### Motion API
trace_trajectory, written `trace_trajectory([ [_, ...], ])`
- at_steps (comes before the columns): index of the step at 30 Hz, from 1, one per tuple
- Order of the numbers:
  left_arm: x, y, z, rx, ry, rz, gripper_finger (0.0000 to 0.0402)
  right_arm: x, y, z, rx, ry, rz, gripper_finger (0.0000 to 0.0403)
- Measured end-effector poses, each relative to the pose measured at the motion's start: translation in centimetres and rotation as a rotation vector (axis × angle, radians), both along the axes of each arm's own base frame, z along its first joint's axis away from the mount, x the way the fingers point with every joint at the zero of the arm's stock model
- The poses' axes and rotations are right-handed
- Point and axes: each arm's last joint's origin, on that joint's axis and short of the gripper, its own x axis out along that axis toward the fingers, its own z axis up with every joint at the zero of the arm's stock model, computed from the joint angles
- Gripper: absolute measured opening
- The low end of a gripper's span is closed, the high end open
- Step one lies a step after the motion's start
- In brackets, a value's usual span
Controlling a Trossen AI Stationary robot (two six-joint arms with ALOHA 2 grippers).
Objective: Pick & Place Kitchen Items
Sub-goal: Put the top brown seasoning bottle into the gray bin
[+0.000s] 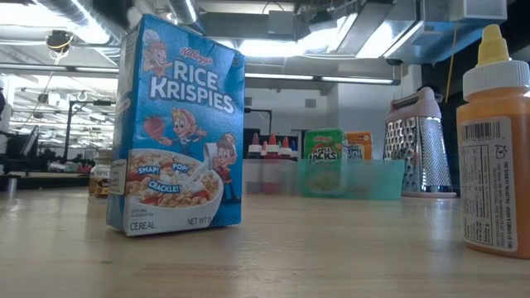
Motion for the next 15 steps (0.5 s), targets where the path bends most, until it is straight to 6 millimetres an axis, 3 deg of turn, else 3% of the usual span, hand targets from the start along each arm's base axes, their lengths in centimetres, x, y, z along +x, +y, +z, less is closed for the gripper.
trace_trajectory([
  [5, 0.8, -0.1, -3.6, -0.025, 0.102, 0.001, 0.0259, -0.1, 0.5, 0.0, -0.017, -0.005, 0.004, 0.0241],
  [11, 1.9, -0.2, -7.1, 0.018, 0.097, -0.060, 0.0258, -0.2, 0.5, 0.0, -0.005, 0.006, 0.022, 0.0241],
  [15, 2.7, -0.5, -9.2, -0.040, 0.049, -0.126, 0.0259, -0.5, 0.6, -0.2, 0.014, 0.043, 0.037, 0.0241],
])
